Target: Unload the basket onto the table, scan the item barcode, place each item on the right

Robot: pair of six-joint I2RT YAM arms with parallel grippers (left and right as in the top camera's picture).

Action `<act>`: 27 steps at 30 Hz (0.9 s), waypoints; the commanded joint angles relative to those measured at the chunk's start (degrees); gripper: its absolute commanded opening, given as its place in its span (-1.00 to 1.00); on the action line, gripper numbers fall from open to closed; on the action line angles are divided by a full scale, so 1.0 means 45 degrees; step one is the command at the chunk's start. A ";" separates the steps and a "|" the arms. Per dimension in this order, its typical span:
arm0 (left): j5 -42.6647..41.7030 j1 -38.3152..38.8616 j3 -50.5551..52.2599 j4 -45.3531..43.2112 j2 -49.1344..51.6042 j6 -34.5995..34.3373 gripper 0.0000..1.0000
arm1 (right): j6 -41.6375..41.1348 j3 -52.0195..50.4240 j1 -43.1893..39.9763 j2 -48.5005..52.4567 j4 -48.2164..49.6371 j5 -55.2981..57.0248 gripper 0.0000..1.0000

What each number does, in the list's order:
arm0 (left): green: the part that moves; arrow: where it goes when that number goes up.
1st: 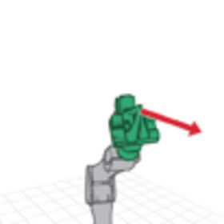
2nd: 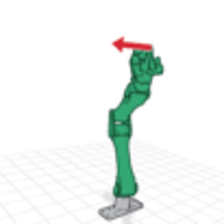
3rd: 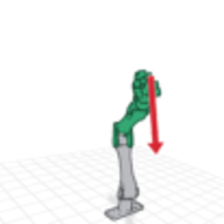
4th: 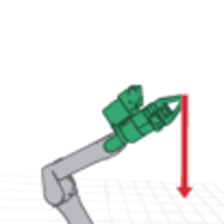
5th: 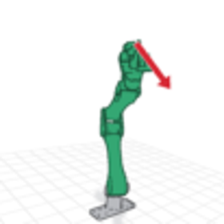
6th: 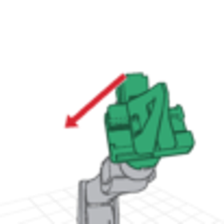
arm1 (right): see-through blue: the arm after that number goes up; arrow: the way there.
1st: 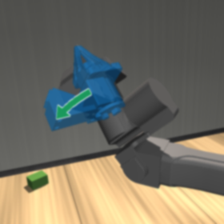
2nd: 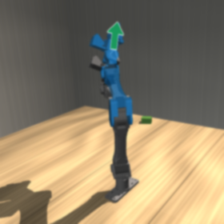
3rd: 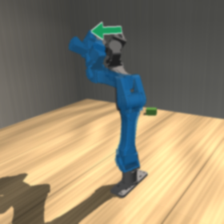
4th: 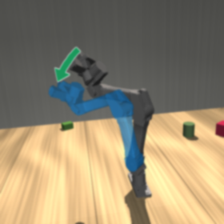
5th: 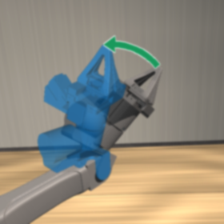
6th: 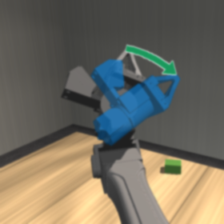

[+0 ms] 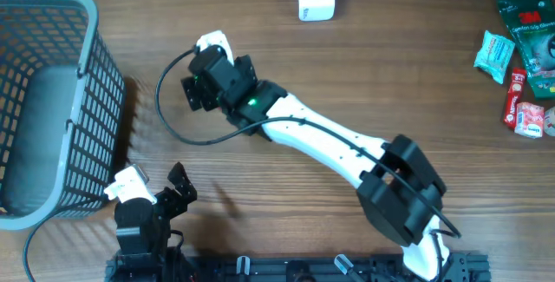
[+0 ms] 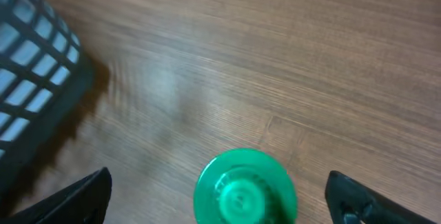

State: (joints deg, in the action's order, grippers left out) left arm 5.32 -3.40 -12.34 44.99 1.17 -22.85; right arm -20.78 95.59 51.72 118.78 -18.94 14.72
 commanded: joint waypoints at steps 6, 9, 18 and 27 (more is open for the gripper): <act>0.0126 -0.0010 0.0053 -0.0024 -0.0068 0.0015 1.00 | 0.0238 0.0282 -0.0010 0.0447 0.0350 0.1481 0.32; 0.0126 -0.0010 0.0053 -0.0024 -0.0068 0.0015 1.00 | 0.0223 0.0277 -0.0010 0.0486 -0.0019 0.1175 0.24; 0.0126 -0.0010 0.0053 -0.0024 -0.0068 0.0015 1.00 | 0.0146 0.0282 -0.0010 0.0801 -0.0180 0.1049 -0.07; 0.0126 -0.0010 0.0053 -0.0024 -0.0068 0.0019 1.00 | 0.0282 0.0282 -0.0049 -0.1219 -0.3084 0.1292 -0.24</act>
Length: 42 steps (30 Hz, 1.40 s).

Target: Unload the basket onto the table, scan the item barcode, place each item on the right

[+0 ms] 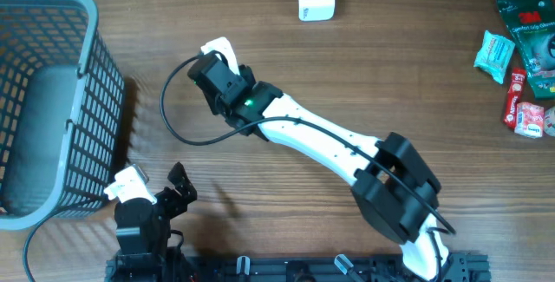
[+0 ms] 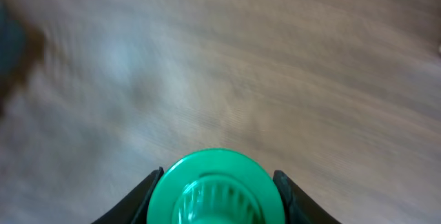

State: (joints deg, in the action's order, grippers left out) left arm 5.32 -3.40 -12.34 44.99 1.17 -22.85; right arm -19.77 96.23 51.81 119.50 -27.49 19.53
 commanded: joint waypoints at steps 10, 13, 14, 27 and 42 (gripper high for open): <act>0.0126 -0.0010 0.0053 -0.0024 -0.0068 0.0015 1.00 | 0.2608 0.0141 -0.0733 -0.4459 -0.7286 -0.4648 -0.31; 0.0126 -0.0010 0.0053 -0.0024 -0.0068 0.0015 1.00 | 0.6426 0.0141 -0.0855 -0.4823 -0.8514 -0.8354 -0.32; 0.0126 -0.0010 0.0053 -0.0024 -0.0068 0.0015 1.00 | 0.7393 0.0141 -0.0855 -0.4843 -0.8757 -0.9092 -0.32; 0.0126 -0.0010 0.0053 -0.0024 -0.0068 0.0015 1.00 | 1.1400 -0.1413 -0.1287 -0.4770 -0.5056 -1.0234 -0.24; 0.0126 -0.0010 0.0053 -0.0024 -0.0068 0.0015 1.00 | 1.0627 -0.2317 -0.1491 -0.2254 -0.3191 -0.7864 -0.06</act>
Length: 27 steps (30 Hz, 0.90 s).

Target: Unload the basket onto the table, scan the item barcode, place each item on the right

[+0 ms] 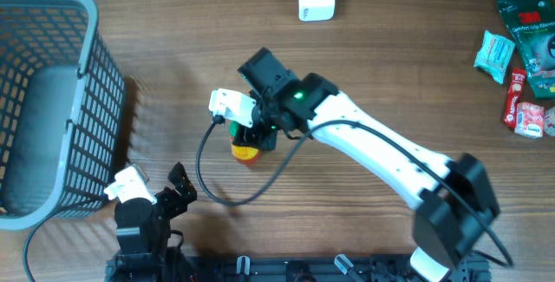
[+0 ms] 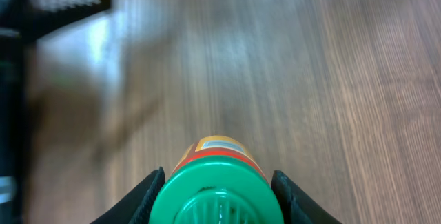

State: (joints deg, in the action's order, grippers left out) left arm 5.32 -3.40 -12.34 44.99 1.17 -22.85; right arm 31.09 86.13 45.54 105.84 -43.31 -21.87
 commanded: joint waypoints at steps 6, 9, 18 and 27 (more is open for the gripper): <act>0.0126 -0.0010 0.0053 -0.0024 -0.0068 0.0015 1.00 | -0.2302 0.0291 -0.0097 0.0602 0.0175 0.2623 0.70; 0.0126 -0.0010 0.0053 -0.0024 -0.0068 0.0015 1.00 | -0.2982 0.0733 -0.0092 -0.0078 -0.0321 0.2623 1.00; 0.0126 -0.0010 0.0053 -0.0024 -0.0068 0.0015 1.00 | -1.4668 0.1253 -0.0087 -0.3011 -0.0617 0.3963 0.99; 0.0126 -0.0010 0.0053 -0.0024 -0.0068 0.0015 1.00 | -3.3276 0.0680 0.0991 -0.3002 -0.7436 0.6518 0.99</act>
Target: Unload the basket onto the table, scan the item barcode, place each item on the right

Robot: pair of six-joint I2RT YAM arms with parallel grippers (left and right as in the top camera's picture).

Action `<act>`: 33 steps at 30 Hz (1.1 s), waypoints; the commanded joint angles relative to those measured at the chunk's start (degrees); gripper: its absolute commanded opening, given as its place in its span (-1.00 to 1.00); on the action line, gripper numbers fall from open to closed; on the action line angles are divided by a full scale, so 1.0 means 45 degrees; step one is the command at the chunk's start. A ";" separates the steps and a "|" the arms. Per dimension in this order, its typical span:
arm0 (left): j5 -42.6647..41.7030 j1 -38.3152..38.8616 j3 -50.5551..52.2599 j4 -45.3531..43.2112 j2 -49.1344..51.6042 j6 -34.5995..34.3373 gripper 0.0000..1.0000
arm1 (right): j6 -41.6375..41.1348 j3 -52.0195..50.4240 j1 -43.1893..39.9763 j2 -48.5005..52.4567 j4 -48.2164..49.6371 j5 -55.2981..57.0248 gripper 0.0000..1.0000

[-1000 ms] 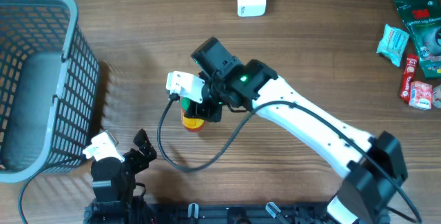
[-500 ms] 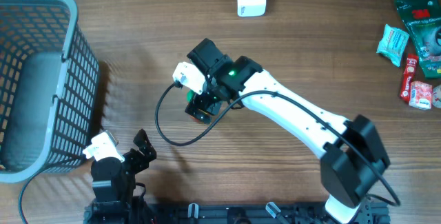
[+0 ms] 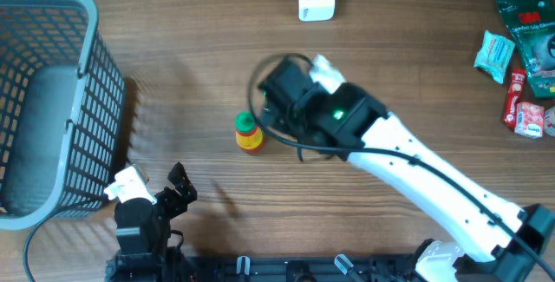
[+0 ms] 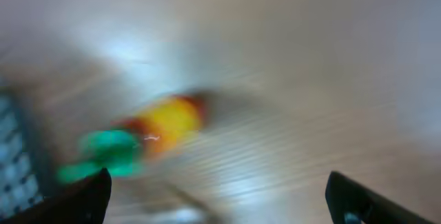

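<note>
A small bottle (image 3: 249, 133) with a green cap and a yellow and red body rests on the wooden table, left of centre. Whether it stands or lies I cannot tell. My right gripper (image 3: 273, 100) hangs just up and right of it, open and holding nothing. In the blurred right wrist view the bottle (image 4: 138, 141) shows ahead and to the left of the wide-apart right gripper (image 4: 217, 200). A white barcode scanner sits at the table's far edge. My left gripper (image 3: 179, 185) rests near the front left, its fingers slightly apart.
A grey mesh basket (image 3: 95, 82) fills the left side of the table. Several packaged goods (image 3: 525, 48) lie at the far right edge. The right arm (image 3: 416, 178) stretches diagonally across the middle from the front right.
My right gripper was shut on the bottle's green cap; now it is open and has moved up and right, away from the bottle, which rests on the table about where it was held.
My right gripper stood open over the green cap near the basket. Then it was shut on the cap. Later it held the bottle further right, near mid-table. Now the bottle rests there, free of the open gripper. The left arm has not moved.
</note>
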State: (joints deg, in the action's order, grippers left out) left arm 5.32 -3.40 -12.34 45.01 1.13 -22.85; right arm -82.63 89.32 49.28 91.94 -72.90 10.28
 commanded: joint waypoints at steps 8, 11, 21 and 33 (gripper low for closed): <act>0.0126 -0.0010 0.0053 -0.0029 -0.0058 0.0015 1.00 | -0.7990 -0.0034 -0.0262 0.0146 0.0801 -0.2778 1.00; 0.0126 -0.0010 0.0053 -0.0029 -0.0058 0.0015 1.00 | -0.7961 -0.0034 -0.1234 0.0510 0.1277 -0.5377 0.99; 0.0126 -0.0010 0.0053 -0.0029 -0.0058 0.0015 1.00 | -0.0257 -0.0034 -0.6023 0.3050 0.0777 -1.1793 1.00; 0.0126 -0.0010 0.0053 -0.0029 -0.0058 0.0015 1.00 | 0.0709 -0.0034 -0.5455 0.5542 0.5202 -1.5936 0.99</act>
State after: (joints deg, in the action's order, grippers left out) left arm 5.32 -3.40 -12.34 44.99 1.13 -22.85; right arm -79.26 89.08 24.14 116.64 -49.60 -56.36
